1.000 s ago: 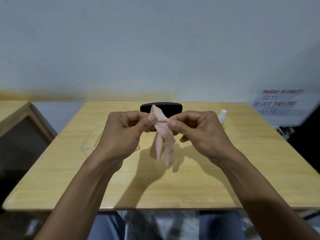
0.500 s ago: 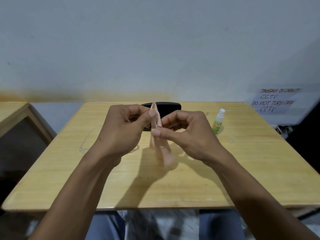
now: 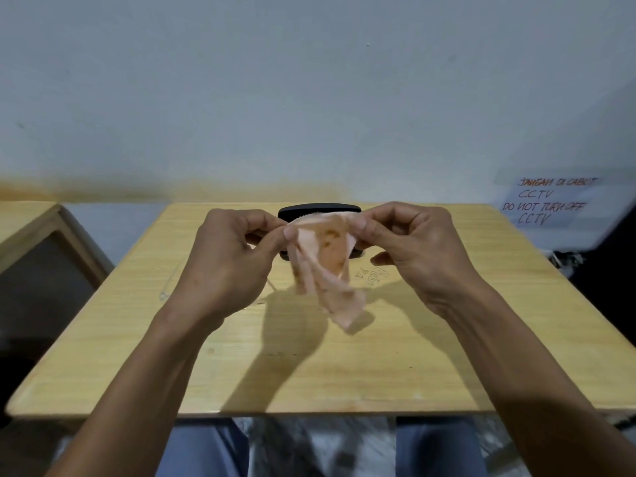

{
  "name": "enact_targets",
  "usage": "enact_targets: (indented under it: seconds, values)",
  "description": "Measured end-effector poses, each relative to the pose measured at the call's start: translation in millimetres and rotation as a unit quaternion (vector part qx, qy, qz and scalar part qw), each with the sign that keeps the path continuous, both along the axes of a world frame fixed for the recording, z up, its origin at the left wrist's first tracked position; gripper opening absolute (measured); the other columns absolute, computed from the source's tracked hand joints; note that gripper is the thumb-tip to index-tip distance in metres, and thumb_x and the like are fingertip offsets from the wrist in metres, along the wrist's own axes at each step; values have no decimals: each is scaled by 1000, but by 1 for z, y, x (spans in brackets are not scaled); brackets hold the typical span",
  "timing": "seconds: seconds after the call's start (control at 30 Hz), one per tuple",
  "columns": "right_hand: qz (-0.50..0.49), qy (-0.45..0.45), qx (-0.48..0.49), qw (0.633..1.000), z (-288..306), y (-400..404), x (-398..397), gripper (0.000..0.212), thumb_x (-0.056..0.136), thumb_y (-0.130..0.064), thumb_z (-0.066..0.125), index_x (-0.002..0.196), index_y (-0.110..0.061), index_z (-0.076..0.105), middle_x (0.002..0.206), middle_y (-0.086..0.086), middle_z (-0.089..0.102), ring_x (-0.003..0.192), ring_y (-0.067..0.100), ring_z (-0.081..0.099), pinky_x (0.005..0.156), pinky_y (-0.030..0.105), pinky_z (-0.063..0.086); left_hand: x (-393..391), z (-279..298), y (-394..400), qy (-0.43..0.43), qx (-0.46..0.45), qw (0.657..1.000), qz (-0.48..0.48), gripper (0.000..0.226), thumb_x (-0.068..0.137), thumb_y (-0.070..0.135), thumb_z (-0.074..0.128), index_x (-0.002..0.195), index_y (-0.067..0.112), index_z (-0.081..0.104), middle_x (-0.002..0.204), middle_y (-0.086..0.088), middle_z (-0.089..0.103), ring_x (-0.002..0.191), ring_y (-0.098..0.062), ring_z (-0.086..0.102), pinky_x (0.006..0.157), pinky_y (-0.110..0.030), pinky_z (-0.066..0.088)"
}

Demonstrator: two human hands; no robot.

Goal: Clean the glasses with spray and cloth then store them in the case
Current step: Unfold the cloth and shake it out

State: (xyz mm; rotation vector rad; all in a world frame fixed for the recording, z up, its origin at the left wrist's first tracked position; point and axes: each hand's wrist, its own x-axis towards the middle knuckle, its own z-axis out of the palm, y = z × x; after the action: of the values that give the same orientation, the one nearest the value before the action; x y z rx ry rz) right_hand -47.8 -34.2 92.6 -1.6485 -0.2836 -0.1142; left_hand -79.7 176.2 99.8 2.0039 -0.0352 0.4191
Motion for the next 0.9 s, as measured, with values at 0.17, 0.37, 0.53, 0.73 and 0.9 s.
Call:
enact_targets:
  seconds: [0.17,0.37,0.53,0.73,0.9]
  values:
    - [16,-17,-52,998,6,-9,5,10,88,-22,73,85,-13,74,73,4,72,67,11,65,60,23,54,0,2,3,4,33,999,10,17,90,28,66,75,23,72,67,8,70,57,-8,56,58,-27,46]
    - [55,-27,-98,993,14,-17,8,11,95,-17,66,92,-8,72,80,7,70,72,12,66,66,23,55,-3,6,0,9,43,999,6,22,94,24,61,74,18,69,69,2,73,67,-2,58,62,-22,39]
    - [65,-13,-53,996,15,-11,6,12,96,-15,64,92,-6,71,76,14,71,70,19,66,67,31,57,-4,3,-5,13,69,997,12,15,89,26,65,76,21,70,72,5,71,54,1,56,54,-13,39]
    - [102,-40,-107,988,19,0,5,10,94,-18,69,91,-10,75,76,0,76,69,11,70,66,26,53,-6,6,-23,-23,63,996,-51,27,73,43,80,96,31,75,82,10,73,80,-3,66,66,-4,43]
    - [111,-25,-94,989,24,1,5,14,93,-23,71,99,-12,64,80,16,76,74,24,71,70,36,54,-4,11,-31,-42,13,997,-69,9,77,24,82,80,16,79,76,2,76,66,-5,67,59,-3,44]
